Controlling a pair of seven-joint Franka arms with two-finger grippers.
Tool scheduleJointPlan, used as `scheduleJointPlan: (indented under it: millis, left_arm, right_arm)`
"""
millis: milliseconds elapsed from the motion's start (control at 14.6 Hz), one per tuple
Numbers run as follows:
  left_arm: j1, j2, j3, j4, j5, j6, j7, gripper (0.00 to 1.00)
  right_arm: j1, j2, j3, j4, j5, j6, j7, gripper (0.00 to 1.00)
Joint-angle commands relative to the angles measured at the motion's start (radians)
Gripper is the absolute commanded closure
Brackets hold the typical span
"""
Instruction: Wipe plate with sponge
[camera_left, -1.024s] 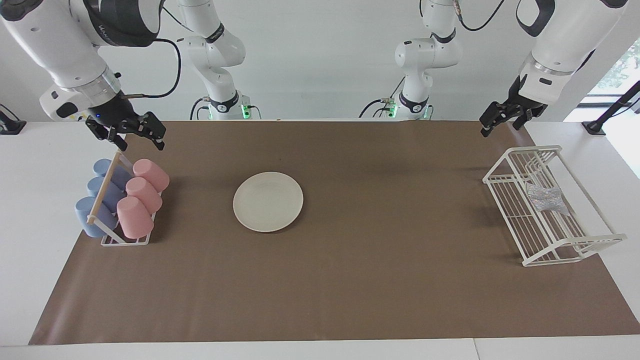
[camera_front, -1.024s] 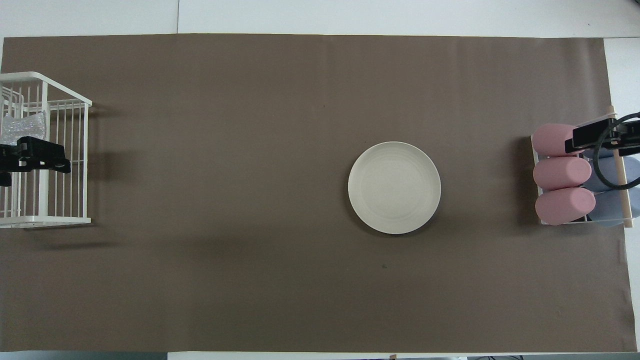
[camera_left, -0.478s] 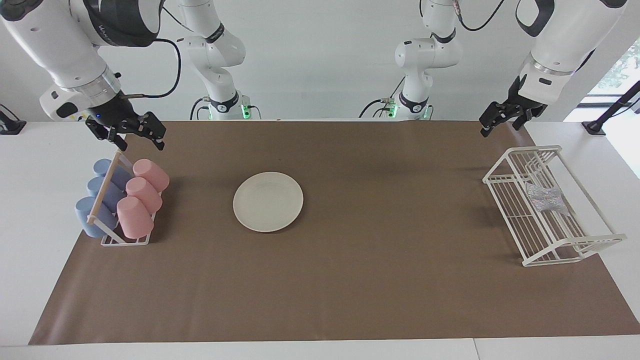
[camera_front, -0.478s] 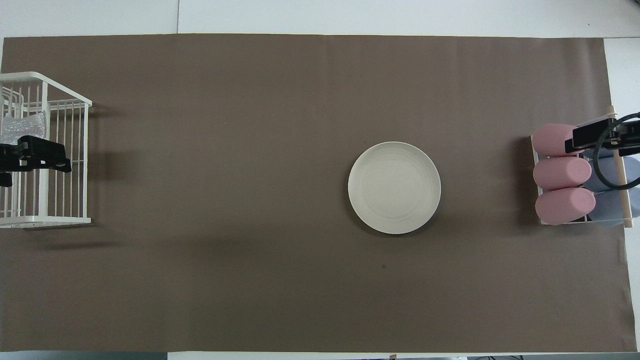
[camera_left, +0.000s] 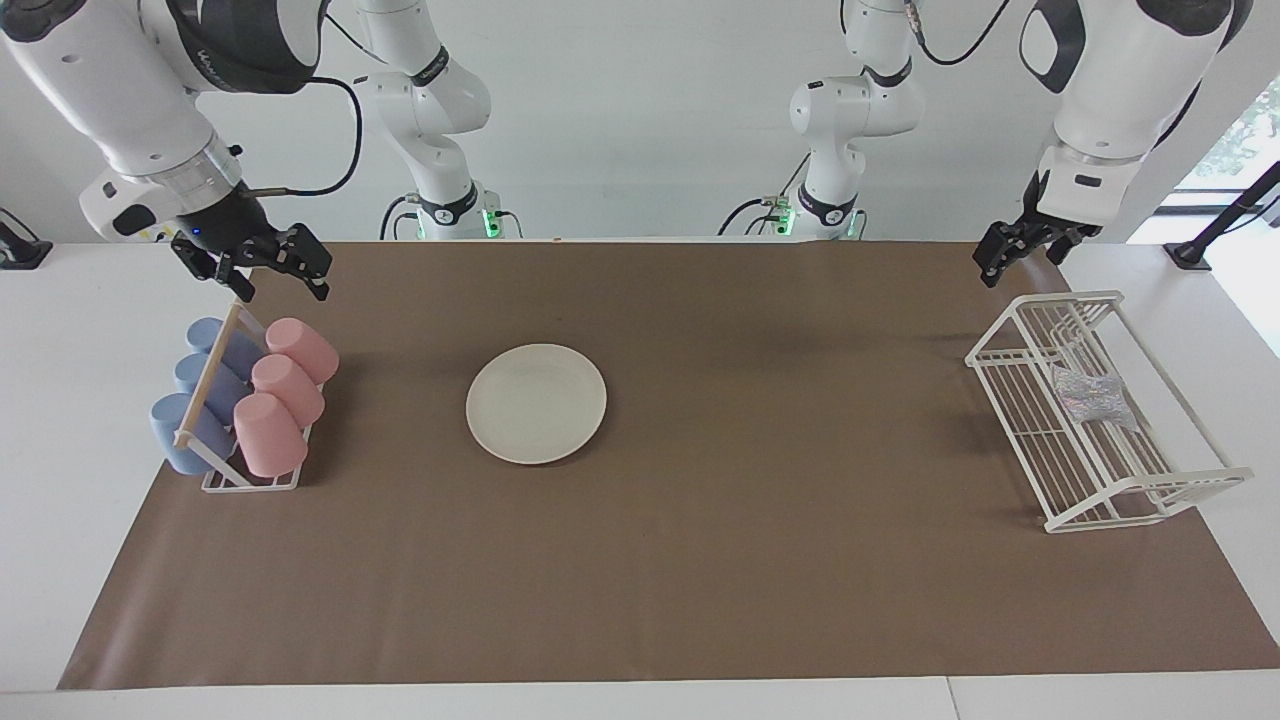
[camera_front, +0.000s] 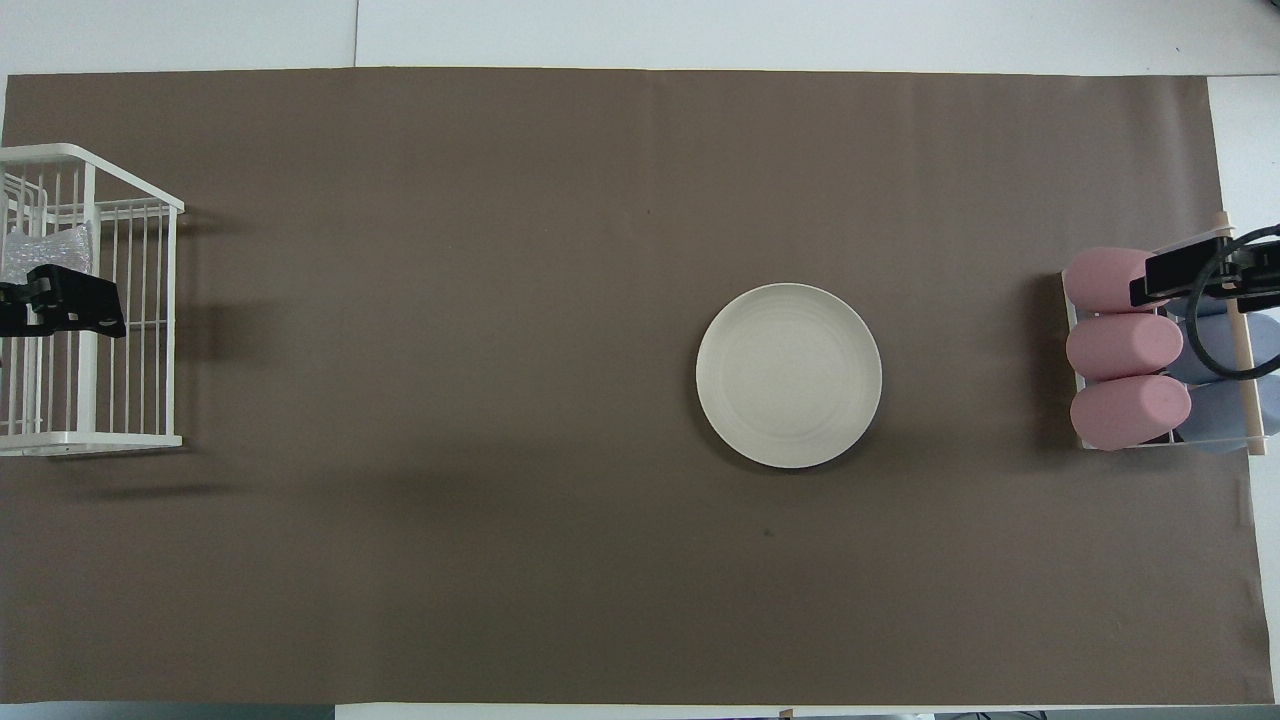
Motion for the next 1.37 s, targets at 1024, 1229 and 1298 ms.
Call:
scheduleJointPlan:
  millis: [1024,1229,1298]
  left_arm:
    - [-0.109,0.426,0.001,0.065,0.703,0.068,-0.016,0.00]
    - [-0.112,0.425,0.001,0.058,0.720,0.059,0.015,0.00]
    - [-0.112,0.425,0.001,0.061,0.718,0.051,0.015,0.00]
  right_arm:
    - [-0.010,-0.017,0.009,-0.013,-0.018,-0.013,-0.015,0.00]
    - [-0.010,-0.017,0.009,-0.013,-0.018,-0.013,-0.015,0.00]
    - [-0.010,-0.017,0.009,-0.013,-0.018,-0.013,-0.015,0.00]
